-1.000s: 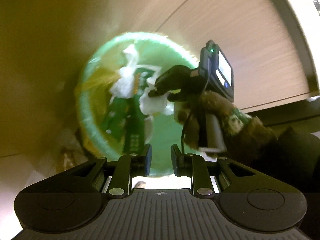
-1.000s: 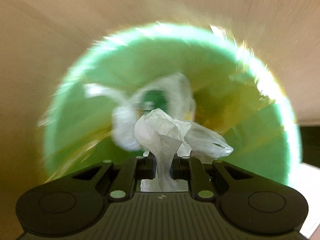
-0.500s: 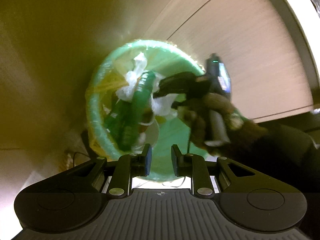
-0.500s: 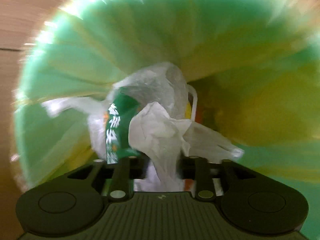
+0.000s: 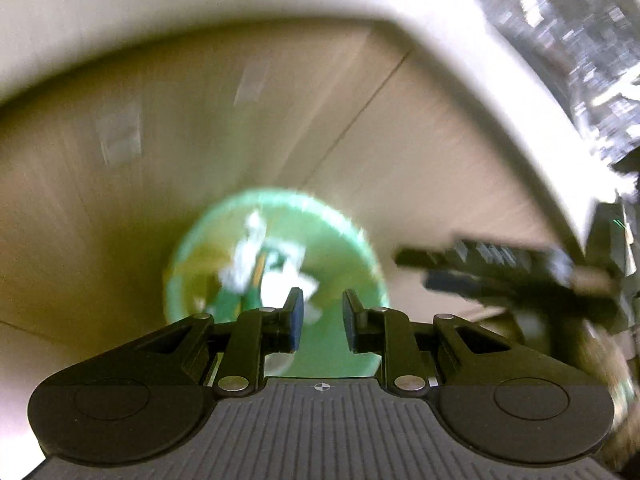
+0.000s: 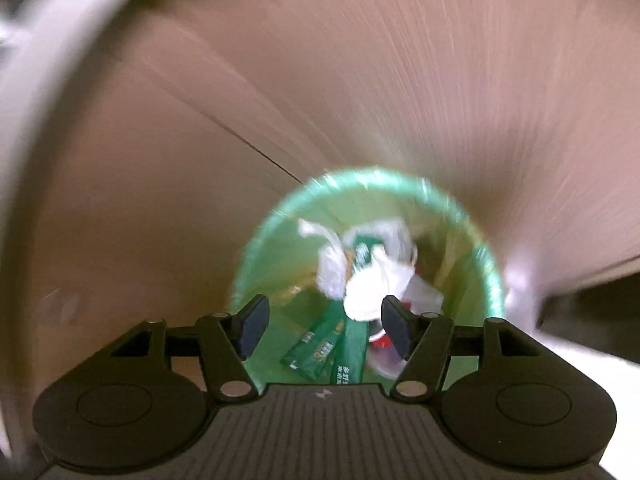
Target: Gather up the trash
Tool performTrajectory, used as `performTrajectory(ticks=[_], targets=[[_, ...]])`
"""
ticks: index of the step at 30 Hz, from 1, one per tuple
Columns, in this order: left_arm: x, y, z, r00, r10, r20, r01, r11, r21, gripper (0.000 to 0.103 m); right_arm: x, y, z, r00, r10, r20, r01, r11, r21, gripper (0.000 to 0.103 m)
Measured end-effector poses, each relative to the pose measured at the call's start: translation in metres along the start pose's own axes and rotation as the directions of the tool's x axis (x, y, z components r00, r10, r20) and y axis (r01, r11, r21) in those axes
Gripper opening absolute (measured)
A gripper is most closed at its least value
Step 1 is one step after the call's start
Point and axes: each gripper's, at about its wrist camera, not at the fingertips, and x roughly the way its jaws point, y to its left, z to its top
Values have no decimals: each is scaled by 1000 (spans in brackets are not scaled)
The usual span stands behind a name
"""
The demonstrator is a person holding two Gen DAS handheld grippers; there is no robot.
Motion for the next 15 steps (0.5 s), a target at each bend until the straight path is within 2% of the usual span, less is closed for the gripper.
performTrajectory(ticks=[2,4,5,7,8,9,12,13,15], targets=[[-33,-22,2,996,3,84,-6,999,37,24,-49,16,-14,996,6,91,3,996,-93,63],[-72,-50,-1,982,22,190,-43,993,106,24,-101,34,-31,979,6,203,30,985,-173,63],[-88,-62,-4,970,29,239,-62,989,134,24,-127,42,-40,963,5,269,50,979,-196,68],[-118,-88,-14,945,35,325,-100,978,184,24,-169,48,-59,917,26,397,70,972,-224,78],[-132,-100,-20,933,42,357,-123,970,208,24,-191,50,-67,893,45,448,69,970,-235,82],[-144,-114,-27,922,50,383,-149,961,234,24,-204,51,-73,879,59,473,68,967,-246,84],[-167,-144,-48,904,50,425,-188,939,287,23,-229,51,-86,895,94,436,42,955,-293,84],[-170,-151,-56,901,40,431,-181,939,291,19,-239,50,-91,895,106,433,31,954,-298,84],[-174,-159,-69,900,34,435,-164,950,264,18,-256,46,-101,895,108,433,30,953,-300,85]])
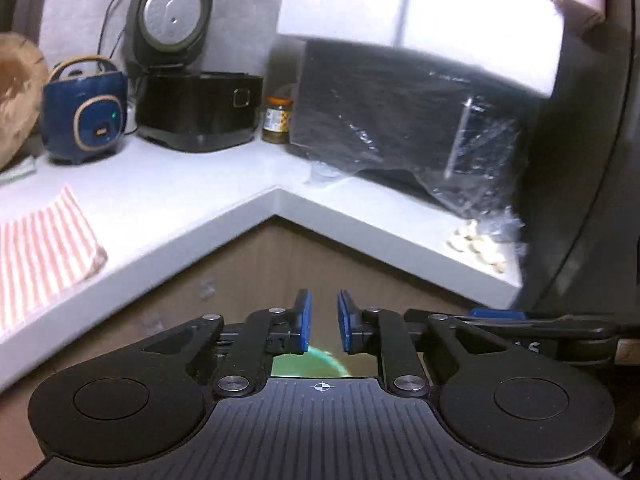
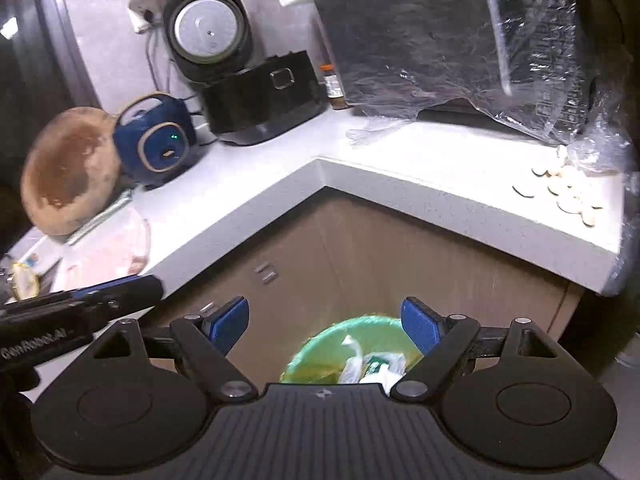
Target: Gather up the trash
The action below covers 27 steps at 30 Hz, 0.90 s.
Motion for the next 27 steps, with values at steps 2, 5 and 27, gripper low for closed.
performTrajectory(ticks=[2,5,27], targets=[[-5,-6,-5,999,33,-28,-34,999,-27,17,-5,2,-9,1000,-20,16,21,1000,-14,85],[-14,-18,-12,995,82,-50,-82,997,1,17,-15,8,-15,998,-51,45,54,997,-59,85],[-45,-26,-25,990,133,-37,-133,991,7,17,-42,23,-38,998,-21,57,29,989,-147,85]])
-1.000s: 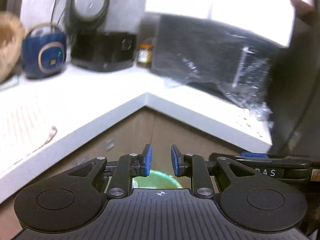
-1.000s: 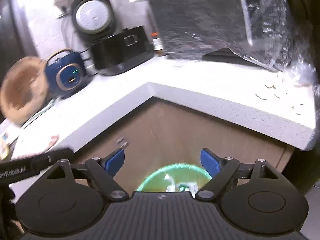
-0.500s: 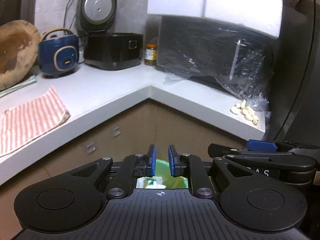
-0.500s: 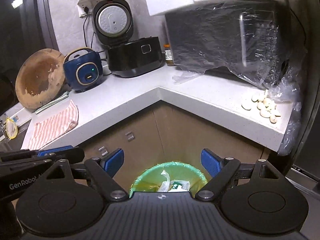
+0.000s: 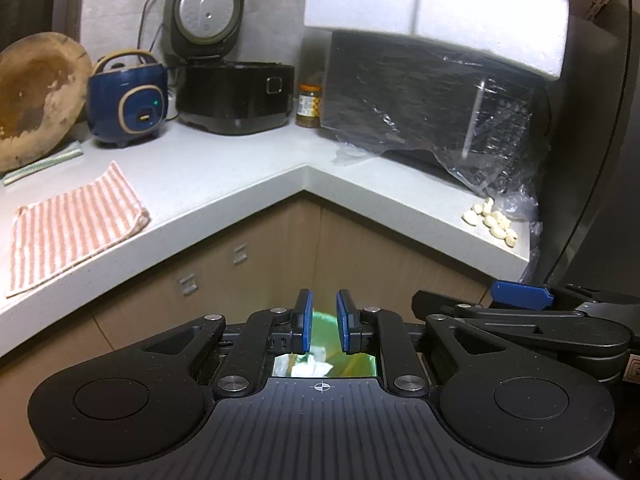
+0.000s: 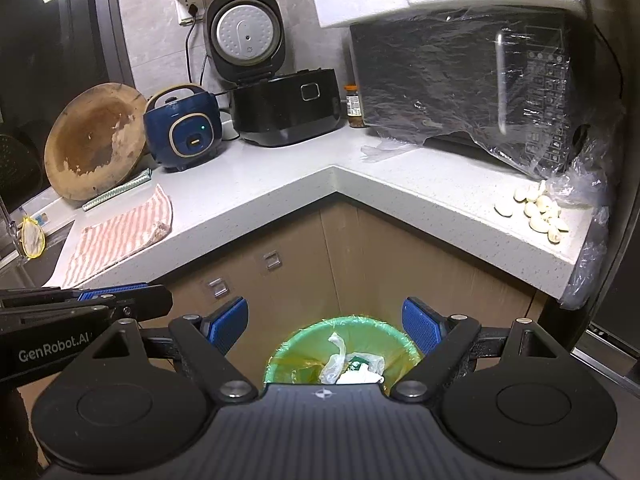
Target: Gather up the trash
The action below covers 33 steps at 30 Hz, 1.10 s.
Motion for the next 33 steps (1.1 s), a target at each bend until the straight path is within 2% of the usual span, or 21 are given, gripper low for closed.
performTrajectory(ticks=[33], targets=[[-7,1,3,999,2,40,-2,1000,5,17,-3,7,4,999,7,34,-7,1000,-17,85]])
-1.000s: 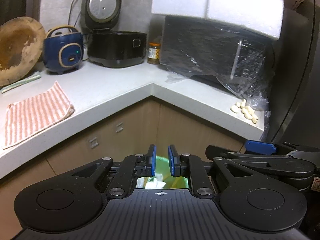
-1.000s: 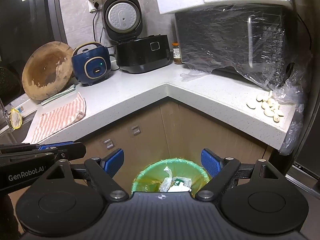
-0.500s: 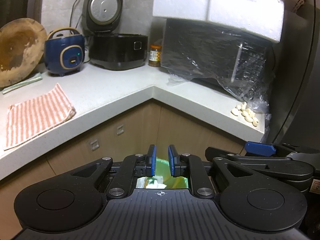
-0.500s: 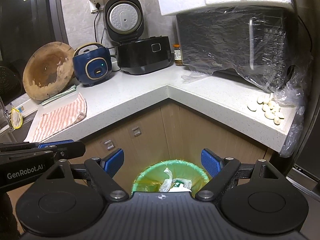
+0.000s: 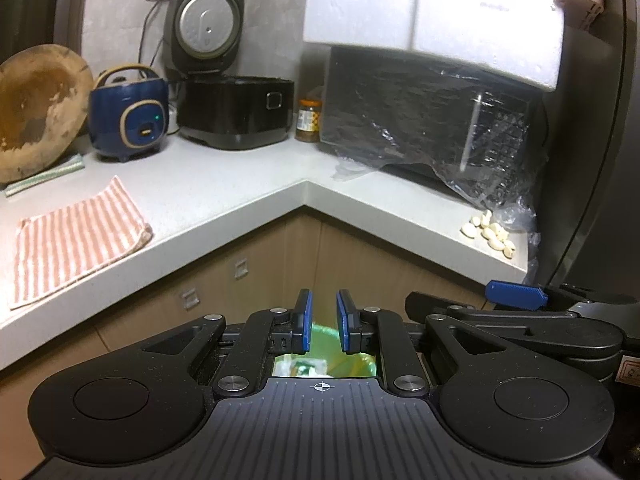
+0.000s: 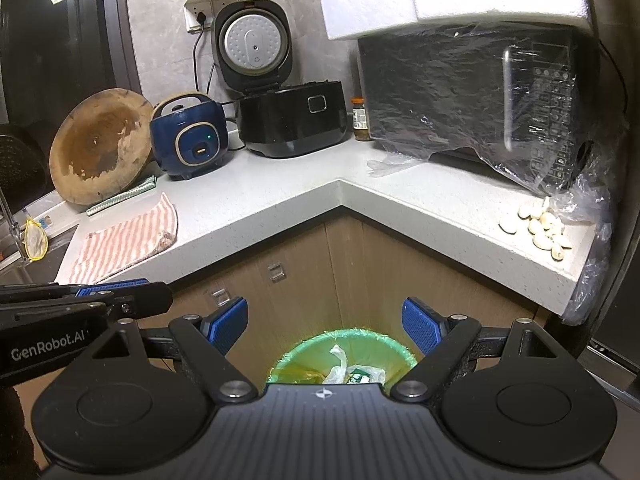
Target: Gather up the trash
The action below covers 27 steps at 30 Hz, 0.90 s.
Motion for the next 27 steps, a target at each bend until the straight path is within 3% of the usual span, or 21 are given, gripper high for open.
performTrajectory(ticks=[16,27], targets=[[0,6,2,1000,12,26,-12,1000,-2,17,0,12,5,1000,5,30,-5,1000,-17,85],[16,31,9,1000,0,24,1,999,-44,17,13,25,12,999,2,44,0,999,-33,85]])
